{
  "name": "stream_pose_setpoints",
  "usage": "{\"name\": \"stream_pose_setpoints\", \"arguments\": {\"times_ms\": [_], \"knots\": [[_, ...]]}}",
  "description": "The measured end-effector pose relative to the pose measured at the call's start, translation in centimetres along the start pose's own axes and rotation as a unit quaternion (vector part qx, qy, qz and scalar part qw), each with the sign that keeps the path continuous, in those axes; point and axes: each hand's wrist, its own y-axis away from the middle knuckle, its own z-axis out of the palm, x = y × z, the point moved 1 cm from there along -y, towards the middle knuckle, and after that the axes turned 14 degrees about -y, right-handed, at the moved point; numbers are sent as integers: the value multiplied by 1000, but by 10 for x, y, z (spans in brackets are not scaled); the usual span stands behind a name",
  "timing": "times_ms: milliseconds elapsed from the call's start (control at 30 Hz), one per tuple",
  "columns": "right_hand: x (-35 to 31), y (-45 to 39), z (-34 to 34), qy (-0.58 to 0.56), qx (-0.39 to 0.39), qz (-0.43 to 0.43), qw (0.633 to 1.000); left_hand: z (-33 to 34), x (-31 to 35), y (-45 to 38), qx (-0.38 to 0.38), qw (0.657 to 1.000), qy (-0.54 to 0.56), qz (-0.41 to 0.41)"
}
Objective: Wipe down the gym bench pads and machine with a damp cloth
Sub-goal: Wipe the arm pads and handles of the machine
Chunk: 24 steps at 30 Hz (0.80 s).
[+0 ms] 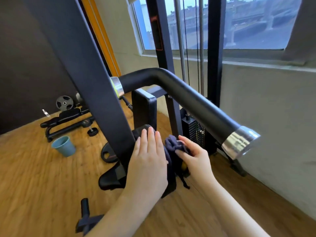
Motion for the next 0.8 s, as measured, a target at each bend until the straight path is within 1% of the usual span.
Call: {"name": "stream_pose_setpoints", "arguments": {"times_ms": [33, 67, 133, 167, 233, 333, 400, 433, 467, 500, 567, 600, 667, 700, 800], "knots": [[-10, -4, 5, -28, -2, -9, 1000, 3, 1, 1, 4, 1000, 0, 1], [-17, -6, 11, -42, -33, -24, 998, 3, 3, 2, 12, 1000, 0, 3], [-22, -3, 25, -34, -125, -69, 989, 3, 3, 4, 25, 1000, 4, 6], [-19, 0, 29, -11, -142, -87, 986, 4, 3, 6, 21, 1000, 3, 7], [-5, 6, 23, 37, -136, -114, 983, 5, 0, 9, 13, 1000, 9, 9], [20, 13, 1, 117, -115, -116, 980, 7, -2, 15, 22, 1000, 12, 16], [30, 14, -9, 177, -140, -75, 971, 8, -2, 17, 29, 999, 16, 17], [28, 12, -9, 188, -145, -54, 970, 8, -2, 18, 28, 999, 20, 14], [21, 9, -7, 175, -140, -43, 974, 8, -1, 18, 24, 999, 25, 13], [9, 3, -3, 137, -128, -48, 981, 9, 0, 17, 25, 999, 30, 11], [-22, -9, 12, 23, -100, -49, 994, 9, 3, 14, 31, 999, 32, 4], [-38, -13, 22, -19, -105, -58, 993, 10, 3, 13, 34, 999, 33, 1], [-46, -19, 39, 4, -165, -143, 976, 13, 4, 11, 40, 999, 32, -7], [-39, -22, 42, 21, -169, -159, 972, 14, 4, 10, 42, 999, 29, -11], [1, -26, 34, 46, -111, -135, 984, 17, 2, 6, 54, 998, 22, -21]]}}
